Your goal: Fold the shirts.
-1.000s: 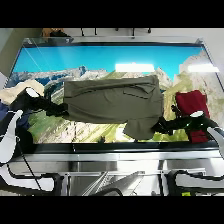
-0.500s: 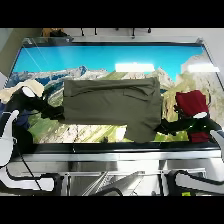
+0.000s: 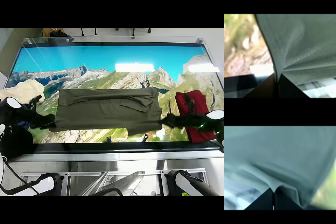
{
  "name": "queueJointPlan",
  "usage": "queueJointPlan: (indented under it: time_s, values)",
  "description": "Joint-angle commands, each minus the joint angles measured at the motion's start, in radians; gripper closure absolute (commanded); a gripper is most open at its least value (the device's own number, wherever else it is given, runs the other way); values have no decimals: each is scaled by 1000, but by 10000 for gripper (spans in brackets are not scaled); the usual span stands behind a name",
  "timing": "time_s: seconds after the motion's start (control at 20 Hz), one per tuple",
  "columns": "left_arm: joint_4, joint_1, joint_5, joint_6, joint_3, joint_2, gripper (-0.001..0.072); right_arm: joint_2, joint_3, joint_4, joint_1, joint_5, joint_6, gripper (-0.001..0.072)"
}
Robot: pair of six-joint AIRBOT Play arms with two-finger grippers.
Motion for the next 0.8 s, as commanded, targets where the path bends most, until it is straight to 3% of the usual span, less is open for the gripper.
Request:
queueJointPlan:
  time_s: [0.0,0.2,0.5,0.75]
  values:
    - [-20,-38,25,1,103,13,696,-95,146,214,2,-94,-164,691]
    - [-20,-101,27,-18,308,-122,696,-361,370,356,5,-112,-273,691]
    - [-19,-140,64,-53,584,-420,695,-650,523,363,68,-222,-353,691]
    - [-19,-140,35,-58,758,-611,695,-759,540,363,95,-306,-392,690]
